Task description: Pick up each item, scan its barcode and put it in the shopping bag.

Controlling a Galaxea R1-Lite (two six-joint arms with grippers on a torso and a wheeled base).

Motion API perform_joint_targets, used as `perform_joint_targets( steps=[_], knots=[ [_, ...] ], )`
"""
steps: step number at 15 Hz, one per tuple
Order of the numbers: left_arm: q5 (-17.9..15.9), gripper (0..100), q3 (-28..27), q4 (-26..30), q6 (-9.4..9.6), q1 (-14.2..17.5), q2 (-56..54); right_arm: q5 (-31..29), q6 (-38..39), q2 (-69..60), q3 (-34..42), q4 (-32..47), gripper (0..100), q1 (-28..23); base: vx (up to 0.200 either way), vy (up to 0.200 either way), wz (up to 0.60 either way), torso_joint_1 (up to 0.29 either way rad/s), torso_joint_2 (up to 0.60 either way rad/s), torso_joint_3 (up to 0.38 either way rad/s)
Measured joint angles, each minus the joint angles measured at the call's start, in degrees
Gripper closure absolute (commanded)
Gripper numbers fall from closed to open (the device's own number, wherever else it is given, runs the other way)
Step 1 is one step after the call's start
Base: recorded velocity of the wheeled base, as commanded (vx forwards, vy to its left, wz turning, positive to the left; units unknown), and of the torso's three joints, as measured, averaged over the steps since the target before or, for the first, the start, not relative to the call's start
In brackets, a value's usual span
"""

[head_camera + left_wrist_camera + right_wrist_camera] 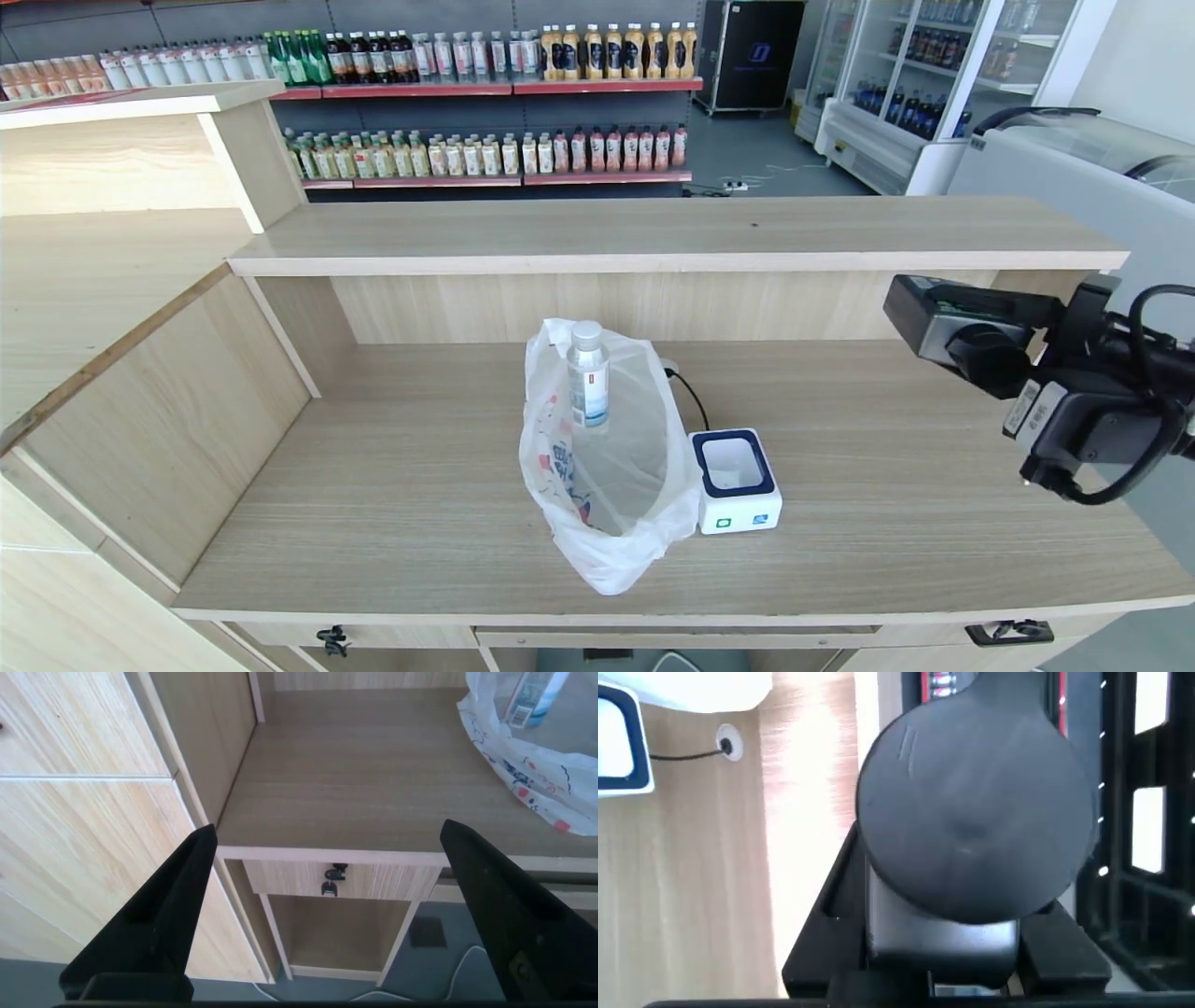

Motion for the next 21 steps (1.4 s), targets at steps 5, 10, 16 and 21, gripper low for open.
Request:
perform_joint_targets(
  steps=[5,10,16,21],
  knots=[
    [0.0,0,0.0,0.0,0.00,0.0,0.0,0.1,-42.5,-6.3,3.7,0.1,100,15.8,0.000,0.000,0.00,0.000,0.00,0.000],
    [0.0,0,0.0,0.0,0.00,0.0,0.0,-1.1,-56.8,-7.7,5.9,-4.7,100,30.5,0.000,0.000,0.00,0.000,0.00,0.000],
    [0.0,0,0.0,0.0,0.00,0.0,0.0,-10.7,-50.7,-10.2,6.2,-14.3,100,35.7,0.000,0.000,0.00,0.000,0.00,0.000],
    [0.0,0,0.0,0.0,0.00,0.0,0.0,-12.3,-51.4,-11.4,6.6,-12.3,100,41.5,0.000,0.000,0.00,0.000,0.00,0.000]
  ],
)
